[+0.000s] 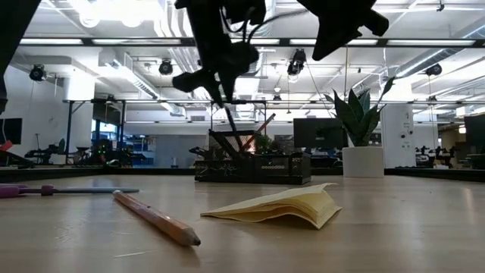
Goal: Pick and place office supplies into organizer
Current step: Put the sticky note into the desk organizer
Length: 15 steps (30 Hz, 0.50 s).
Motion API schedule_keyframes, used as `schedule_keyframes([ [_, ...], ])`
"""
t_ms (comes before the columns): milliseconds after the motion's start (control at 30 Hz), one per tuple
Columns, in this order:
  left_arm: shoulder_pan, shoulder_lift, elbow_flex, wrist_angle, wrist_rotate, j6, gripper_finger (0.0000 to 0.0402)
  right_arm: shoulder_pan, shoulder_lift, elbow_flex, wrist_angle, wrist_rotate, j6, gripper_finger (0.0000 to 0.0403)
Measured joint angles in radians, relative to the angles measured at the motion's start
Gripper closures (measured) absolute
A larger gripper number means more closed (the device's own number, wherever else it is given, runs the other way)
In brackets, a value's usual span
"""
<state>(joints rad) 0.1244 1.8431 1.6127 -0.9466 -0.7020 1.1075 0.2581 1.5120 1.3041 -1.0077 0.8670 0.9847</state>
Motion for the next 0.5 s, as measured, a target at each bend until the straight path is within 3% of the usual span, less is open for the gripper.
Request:
schedule_keyframes([
  [200, -0.003, -0.006, 0.0, 0.053, -0.06, -0.04, 0.0291, 0.01, 0.0, -0.001, -0.003, -0.002, -0.034, 0.0394],
  [333, -0.017, -0.039, 0.0, -0.05, -0.128, -0.351, 0.0285, 0.031, 0.0, -0.003, -0.014, -0.031, -0.109, 0.0394],
  [400, -0.037, -0.073, 0.0, -0.144, -0.038, -0.579, 0.0284, 0.039, 0.0, -0.011, -0.012, -0.097, -0.186, 0.0394],
  [500, -0.072, -0.135, -0.017, -0.218, 0.293, -0.926, 0.0284, 0.048, 0.0, -0.048, 0.023, -0.242, -0.318, 0.0394],
])
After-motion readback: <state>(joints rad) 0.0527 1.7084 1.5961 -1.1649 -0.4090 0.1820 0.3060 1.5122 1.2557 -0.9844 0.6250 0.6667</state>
